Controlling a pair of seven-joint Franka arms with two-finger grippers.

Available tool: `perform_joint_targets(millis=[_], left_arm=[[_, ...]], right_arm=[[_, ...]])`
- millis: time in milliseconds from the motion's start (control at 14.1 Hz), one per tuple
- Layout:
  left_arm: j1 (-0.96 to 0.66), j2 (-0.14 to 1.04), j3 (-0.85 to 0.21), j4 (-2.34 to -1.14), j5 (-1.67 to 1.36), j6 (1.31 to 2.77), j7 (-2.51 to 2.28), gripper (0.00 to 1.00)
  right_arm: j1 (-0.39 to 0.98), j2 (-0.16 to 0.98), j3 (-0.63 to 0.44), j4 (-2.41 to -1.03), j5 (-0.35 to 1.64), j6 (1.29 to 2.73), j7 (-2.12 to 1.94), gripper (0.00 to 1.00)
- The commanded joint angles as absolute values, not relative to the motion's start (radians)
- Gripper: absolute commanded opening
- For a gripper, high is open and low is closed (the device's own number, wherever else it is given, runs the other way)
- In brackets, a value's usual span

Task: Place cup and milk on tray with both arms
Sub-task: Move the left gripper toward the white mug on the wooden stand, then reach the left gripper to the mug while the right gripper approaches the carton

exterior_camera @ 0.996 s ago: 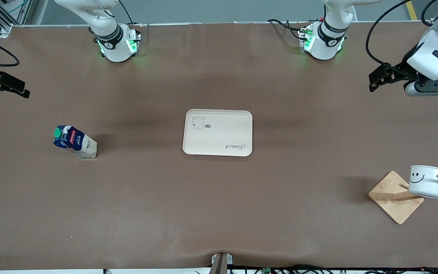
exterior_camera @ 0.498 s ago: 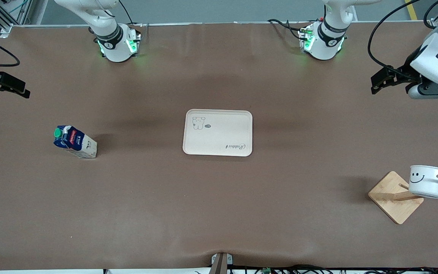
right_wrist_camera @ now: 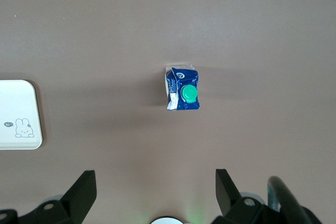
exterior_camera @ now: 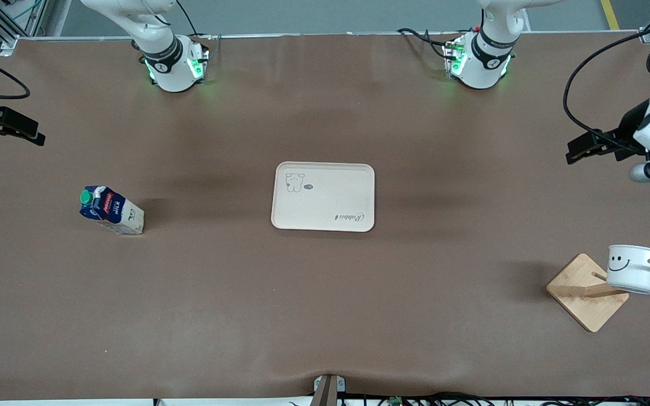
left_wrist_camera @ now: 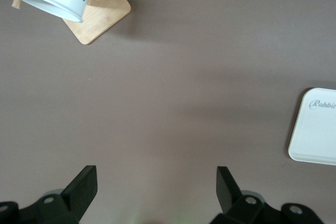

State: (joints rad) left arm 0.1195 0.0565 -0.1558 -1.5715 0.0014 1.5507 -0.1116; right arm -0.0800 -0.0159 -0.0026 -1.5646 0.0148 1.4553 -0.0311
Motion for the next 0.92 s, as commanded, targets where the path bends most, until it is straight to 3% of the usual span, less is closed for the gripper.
perform_joint_targets(millis=[0,356,853], left_arm=[[0.130,0.057,-0.160,-1.540,0.064,1.526,-0.106,1.00],[0.190,0.046,-0.164,-1.554,0.064,1.615,-0.120,1.00],[0.331,-0.024,-0.163,-1.862,-0.102,2.053,-0.115,1.00]], right_arm=[[-0.077,-0.018,-0.005,-1.562,0.026,1.451,-0.020,1.00],[-0.078,-0.017,-0.005,-1.562,0.026,1.456,-0.020,1.00],[-0.083,-0.005,-0.005,-1.536,0.026,1.445,-0.028,1.00]])
